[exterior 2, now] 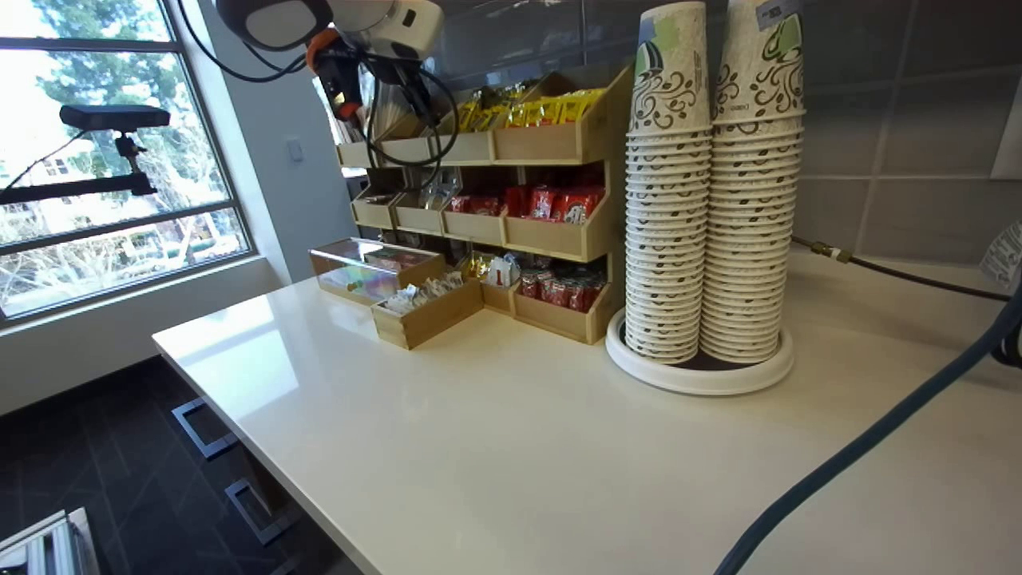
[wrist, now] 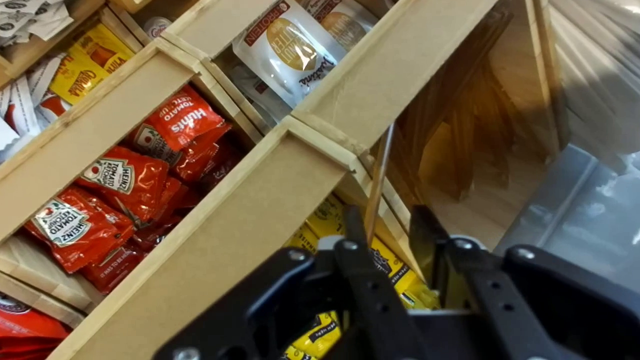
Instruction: Put one stirrer on the countertop.
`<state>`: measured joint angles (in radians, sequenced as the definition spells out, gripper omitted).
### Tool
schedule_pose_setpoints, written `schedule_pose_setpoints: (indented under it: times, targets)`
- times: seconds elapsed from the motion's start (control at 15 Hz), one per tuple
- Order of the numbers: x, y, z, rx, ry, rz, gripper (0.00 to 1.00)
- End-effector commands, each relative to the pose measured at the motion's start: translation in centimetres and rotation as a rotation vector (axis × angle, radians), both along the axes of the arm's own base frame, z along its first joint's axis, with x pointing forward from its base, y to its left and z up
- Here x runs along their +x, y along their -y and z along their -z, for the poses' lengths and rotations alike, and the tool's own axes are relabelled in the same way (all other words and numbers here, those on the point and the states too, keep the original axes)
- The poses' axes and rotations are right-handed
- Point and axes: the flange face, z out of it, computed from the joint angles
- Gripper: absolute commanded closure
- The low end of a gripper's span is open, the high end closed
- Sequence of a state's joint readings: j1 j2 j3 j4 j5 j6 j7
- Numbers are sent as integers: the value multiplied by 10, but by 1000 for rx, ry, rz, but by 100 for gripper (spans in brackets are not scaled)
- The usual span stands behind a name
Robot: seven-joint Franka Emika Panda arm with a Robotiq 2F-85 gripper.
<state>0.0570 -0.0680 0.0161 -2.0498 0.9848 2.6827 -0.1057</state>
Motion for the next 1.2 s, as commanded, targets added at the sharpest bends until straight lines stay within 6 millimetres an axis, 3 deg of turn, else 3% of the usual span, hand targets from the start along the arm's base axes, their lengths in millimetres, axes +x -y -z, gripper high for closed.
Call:
schedule_pose_setpoints:
  times: [0.0,0.53,1.13]
  targets:
    - [10,-4,-1,20,17,26,98]
    - [13,-3,-1,25,18,26,99]
    - [-8,17,-30,136,74,65,99]
